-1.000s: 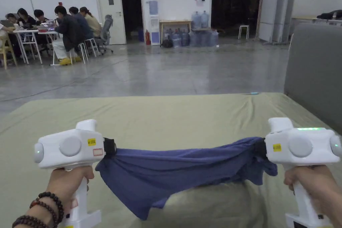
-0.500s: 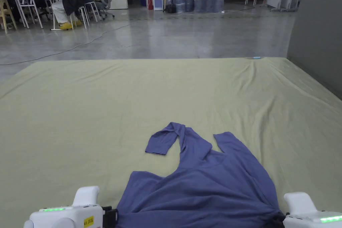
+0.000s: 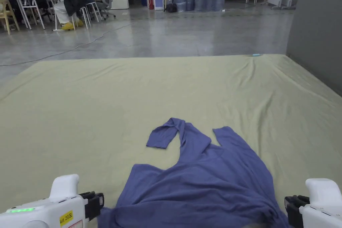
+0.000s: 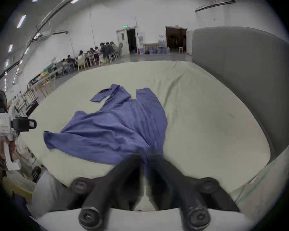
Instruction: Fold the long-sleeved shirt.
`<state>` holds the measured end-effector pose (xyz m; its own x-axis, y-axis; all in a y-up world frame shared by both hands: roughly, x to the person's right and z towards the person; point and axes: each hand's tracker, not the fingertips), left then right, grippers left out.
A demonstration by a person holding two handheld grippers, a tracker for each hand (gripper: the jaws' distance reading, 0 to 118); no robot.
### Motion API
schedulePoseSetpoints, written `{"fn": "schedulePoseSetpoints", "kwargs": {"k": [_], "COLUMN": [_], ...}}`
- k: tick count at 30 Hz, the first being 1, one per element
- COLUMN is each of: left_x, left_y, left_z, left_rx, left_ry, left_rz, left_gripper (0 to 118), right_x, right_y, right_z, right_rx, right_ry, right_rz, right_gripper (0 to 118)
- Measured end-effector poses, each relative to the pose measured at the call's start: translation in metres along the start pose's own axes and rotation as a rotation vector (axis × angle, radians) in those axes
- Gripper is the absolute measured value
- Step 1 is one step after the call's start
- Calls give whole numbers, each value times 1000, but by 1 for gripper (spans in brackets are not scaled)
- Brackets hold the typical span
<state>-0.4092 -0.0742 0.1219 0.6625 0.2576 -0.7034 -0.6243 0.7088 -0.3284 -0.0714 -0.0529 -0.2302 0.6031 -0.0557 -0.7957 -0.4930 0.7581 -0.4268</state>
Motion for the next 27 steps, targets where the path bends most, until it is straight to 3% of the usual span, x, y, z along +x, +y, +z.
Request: {"fn": "schedulePoseSetpoints", "kwargs": {"k": [2,5,6,7,8,9,12,13,17,18,19,20,21,23,27], "left_x": [-10,-23,-24,-26,-27,-25,-29,-25,-22,-22,-21,-20,-20,-17,-13], "left_y": [3,0,-1,-2,-5,-5,-1,-4,-15,-17,-17,-16,-16,-12,-7], "left_z": [-3,-20,-25,-32,-40,-42,-60,-66,-87,-88,-89,-88,-88,-88,-84], "left_rx": [-23,-39,-37,-67,-86,-38,-127,-141,-197,-198,-181,-178,-178,-195,-192], "left_ry": [9,14,26,71,107,92,134,140,118,101,63,52,53,55,32], "left_rz": [24,85,74,70,71,61,63,68,67,71,90,100,97,16,51], "left_gripper": [0,4,35,95,118,117,114,105,50,21,9,9,1,1,1], "right_x": [-2,-3,-4,-5,-4,-4,-4,-5,-5,-7,-9,-10,-12,-18,-32], "right_y": [-4,-3,-3,-3,-3,-3,-3,-3,4,9,17,26,38,72,150], "right_z": [-4,-4,-6,-7,-7,-8,-9,-11,-28,-33,-40,-47,-55,-76,-152], "right_rx": [-45,-39,-42,-45,-50,-54,-64,-70,-102,-111,-123,-126,-117,-99,-126], "right_ry": [80,73,76,75,74,74,77,77,73,80,88,102,109,131,242], "right_rz": [19,2,4,4,4,4,4,7,27,36,56,82,100,118,231], "right_gripper": [0,0,0,0,0,0,0,0,0,0,0,0,0,0,0]}}
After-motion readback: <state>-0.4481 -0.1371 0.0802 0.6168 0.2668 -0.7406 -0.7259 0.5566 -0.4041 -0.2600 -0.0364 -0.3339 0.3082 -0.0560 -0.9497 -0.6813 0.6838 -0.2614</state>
